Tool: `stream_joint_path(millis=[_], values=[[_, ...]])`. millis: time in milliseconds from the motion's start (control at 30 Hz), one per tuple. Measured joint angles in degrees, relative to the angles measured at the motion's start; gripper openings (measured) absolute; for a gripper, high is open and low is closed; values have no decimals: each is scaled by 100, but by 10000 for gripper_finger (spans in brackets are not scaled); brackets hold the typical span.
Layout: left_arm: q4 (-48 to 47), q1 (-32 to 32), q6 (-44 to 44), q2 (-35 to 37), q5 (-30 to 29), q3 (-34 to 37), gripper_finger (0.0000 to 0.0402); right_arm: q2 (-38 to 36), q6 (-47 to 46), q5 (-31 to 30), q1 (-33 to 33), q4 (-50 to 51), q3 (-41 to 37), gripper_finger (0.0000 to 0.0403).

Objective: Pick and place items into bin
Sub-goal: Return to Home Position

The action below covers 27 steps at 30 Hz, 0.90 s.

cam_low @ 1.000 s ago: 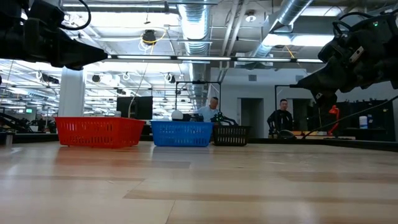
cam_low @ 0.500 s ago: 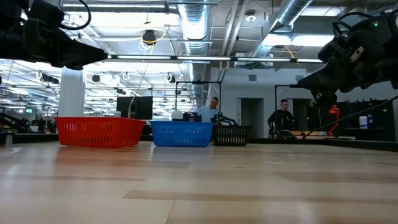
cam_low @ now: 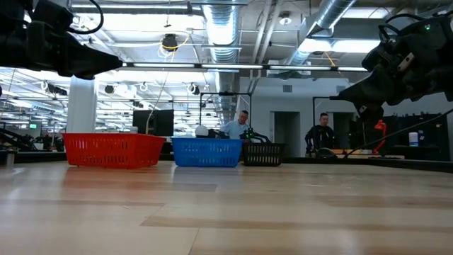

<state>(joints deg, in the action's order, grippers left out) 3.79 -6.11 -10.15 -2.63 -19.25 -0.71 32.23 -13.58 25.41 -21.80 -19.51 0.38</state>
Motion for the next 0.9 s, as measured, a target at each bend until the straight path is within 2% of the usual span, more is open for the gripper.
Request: stream_joint_path(millis=[900], values=[[0, 0, 42, 0, 0, 0, 139, 0, 0, 0, 2, 0, 0, 0]])
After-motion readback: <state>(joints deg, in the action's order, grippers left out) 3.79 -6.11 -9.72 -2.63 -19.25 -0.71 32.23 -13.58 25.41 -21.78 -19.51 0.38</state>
